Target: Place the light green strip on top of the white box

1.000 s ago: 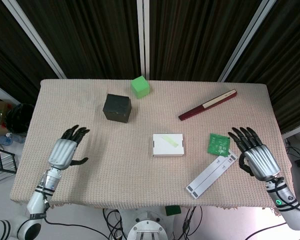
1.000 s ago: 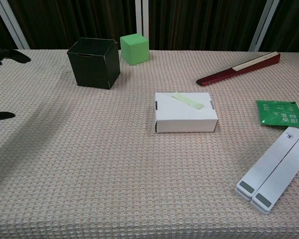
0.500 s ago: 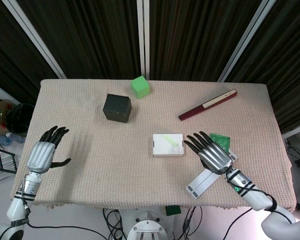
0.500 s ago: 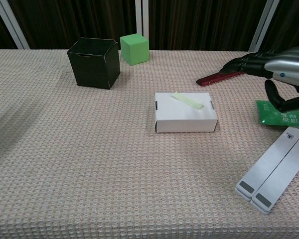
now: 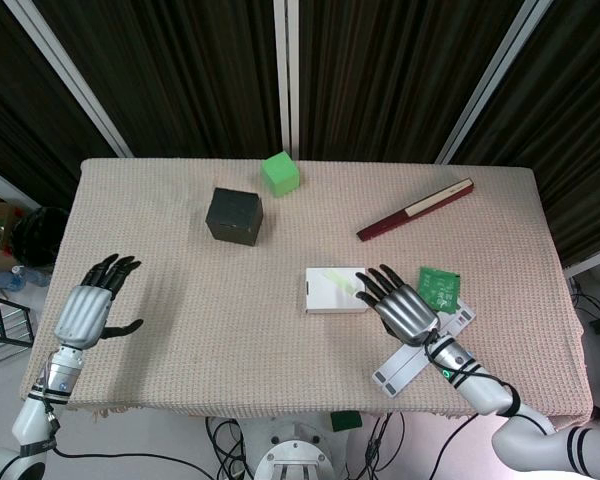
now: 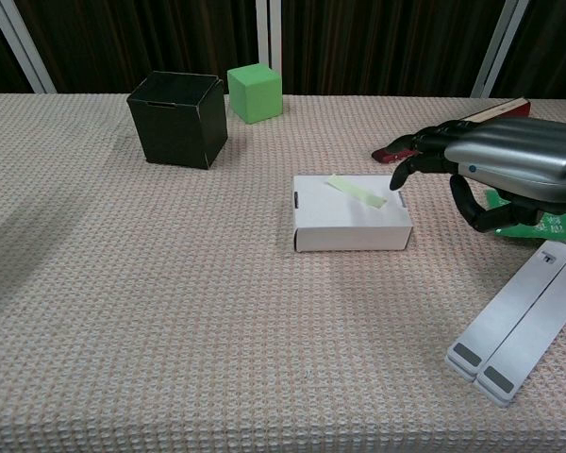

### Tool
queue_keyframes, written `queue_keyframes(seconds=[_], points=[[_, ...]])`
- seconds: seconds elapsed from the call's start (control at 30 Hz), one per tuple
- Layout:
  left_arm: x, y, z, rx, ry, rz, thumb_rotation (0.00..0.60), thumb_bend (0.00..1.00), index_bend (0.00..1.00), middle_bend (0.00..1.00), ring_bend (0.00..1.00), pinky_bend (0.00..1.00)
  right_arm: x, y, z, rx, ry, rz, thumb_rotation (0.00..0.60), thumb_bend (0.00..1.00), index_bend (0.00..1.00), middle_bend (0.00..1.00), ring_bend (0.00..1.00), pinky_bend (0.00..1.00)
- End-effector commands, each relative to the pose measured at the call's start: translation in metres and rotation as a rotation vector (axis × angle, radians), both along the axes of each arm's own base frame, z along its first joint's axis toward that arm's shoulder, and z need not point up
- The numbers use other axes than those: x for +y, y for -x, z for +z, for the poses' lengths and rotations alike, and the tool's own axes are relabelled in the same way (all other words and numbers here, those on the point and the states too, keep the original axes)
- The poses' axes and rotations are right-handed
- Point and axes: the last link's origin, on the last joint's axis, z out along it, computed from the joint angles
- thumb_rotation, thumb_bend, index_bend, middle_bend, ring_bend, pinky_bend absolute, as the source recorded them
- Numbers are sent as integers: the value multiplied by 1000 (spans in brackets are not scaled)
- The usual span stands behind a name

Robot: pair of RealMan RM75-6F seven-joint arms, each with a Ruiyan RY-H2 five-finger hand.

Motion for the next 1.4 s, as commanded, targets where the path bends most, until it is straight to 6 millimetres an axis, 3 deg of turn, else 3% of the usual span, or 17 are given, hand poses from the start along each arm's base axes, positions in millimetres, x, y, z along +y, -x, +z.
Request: queue_keyframes(seconds=[0.03,0.87,1.4], points=[[-1,0,1,-8,-4,-11,585,96,122,99,26,139,-2,0,-4,3,1,-2,600,1000,244,0,0,0],[-1,4,2,-1,7,-15,589,96,122,99,26,139,-22,-5,-27,-7,-10,-34,600,1000,244,0,0,0],[-1,8,-1,-2,21,4,590,96,122,99,26,139,-20,0,-36,9,-27,-55,600,1000,244,0,0,0]])
